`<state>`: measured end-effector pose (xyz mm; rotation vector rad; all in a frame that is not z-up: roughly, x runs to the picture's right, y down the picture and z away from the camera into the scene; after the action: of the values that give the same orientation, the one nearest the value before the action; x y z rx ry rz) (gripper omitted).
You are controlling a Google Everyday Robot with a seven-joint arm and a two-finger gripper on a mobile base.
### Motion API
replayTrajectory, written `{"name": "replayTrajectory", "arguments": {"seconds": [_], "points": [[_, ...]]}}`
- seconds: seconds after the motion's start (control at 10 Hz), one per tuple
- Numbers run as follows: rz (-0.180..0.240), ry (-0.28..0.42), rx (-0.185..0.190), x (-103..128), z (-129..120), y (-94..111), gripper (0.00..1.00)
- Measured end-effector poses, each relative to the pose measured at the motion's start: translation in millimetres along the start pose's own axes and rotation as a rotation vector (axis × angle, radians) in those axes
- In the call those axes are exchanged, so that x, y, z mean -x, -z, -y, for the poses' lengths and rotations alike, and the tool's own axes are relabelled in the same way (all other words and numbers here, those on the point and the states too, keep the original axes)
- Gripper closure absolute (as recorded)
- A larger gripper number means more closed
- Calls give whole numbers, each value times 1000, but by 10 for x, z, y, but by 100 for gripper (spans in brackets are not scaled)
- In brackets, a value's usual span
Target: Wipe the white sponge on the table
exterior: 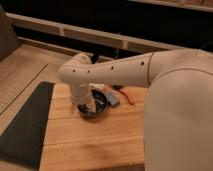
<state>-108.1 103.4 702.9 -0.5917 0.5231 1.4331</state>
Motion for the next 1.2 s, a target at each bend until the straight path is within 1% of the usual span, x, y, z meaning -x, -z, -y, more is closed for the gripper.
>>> {"name": "replayTrajectory", "arguments": {"seconds": [0.7,0.9,1.0,1.1,1.2], "points": [[0,0,0,0,0,1,35],[9,9,-9,11,2,8,35],[41,25,-17,72,6,38,35],[104,46,-31,221,90,116,35],[162,65,-48,367,235,214,35]]}}
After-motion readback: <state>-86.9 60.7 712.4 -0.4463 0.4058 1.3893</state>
